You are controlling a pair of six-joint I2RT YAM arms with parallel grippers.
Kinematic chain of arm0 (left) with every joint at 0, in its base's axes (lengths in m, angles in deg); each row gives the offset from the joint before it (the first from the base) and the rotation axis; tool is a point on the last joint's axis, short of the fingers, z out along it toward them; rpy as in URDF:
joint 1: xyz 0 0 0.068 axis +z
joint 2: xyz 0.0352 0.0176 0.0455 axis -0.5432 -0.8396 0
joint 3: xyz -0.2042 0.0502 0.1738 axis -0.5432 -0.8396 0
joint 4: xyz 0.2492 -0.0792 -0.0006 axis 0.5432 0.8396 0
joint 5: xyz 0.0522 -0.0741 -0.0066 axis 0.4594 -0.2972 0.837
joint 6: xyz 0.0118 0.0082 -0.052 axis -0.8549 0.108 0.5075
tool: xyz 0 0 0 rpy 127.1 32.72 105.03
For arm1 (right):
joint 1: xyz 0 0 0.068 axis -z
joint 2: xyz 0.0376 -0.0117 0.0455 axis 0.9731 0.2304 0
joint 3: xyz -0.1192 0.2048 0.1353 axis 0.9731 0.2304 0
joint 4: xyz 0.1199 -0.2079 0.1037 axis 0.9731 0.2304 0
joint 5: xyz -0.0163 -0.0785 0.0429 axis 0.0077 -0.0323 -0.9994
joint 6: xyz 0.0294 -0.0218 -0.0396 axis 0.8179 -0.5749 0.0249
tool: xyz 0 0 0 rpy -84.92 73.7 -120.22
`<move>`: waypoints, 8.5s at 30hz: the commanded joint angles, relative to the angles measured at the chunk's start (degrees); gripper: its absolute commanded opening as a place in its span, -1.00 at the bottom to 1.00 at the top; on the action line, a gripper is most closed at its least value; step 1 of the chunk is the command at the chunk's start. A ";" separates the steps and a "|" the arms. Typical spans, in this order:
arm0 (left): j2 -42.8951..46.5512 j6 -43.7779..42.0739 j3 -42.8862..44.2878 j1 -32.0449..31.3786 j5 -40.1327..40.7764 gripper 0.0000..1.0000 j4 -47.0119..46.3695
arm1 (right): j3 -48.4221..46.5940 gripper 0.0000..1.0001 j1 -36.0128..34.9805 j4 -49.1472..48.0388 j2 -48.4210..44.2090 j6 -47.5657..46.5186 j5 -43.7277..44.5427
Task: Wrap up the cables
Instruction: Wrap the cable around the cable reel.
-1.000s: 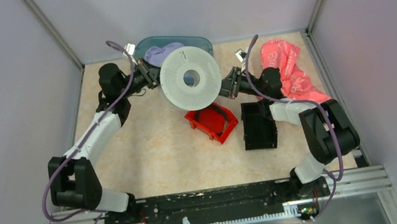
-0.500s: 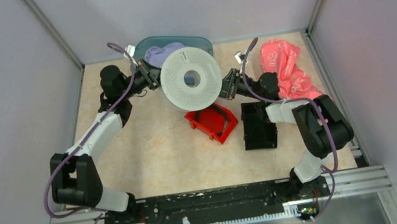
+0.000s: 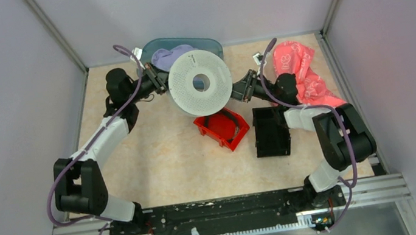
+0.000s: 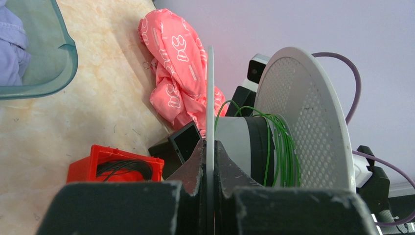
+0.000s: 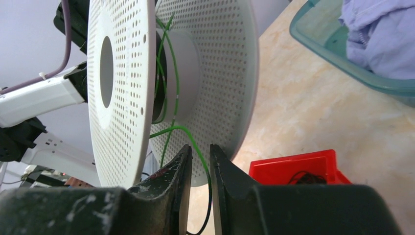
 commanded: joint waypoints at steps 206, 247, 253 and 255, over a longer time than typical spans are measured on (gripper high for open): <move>-6.77 16.09 4.21 1.58 -1.68 -1.00 14.07 | -11.78 -0.69 -40.39 53.62 -10.87 -107.88 63.30; -7.62 15.40 5.46 5.98 -2.12 -1.00 13.47 | -15.52 0.13 -19.12 69.07 -28.24 -84.88 27.76; -6.70 7.31 9.00 5.98 0.92 -1.00 21.05 | -16.37 0.13 -14.33 68.32 -28.00 -80.65 26.26; -6.18 2.12 11.11 5.91 3.29 -1.00 26.14 | -17.24 0.14 -12.40 68.05 -27.09 -77.72 25.96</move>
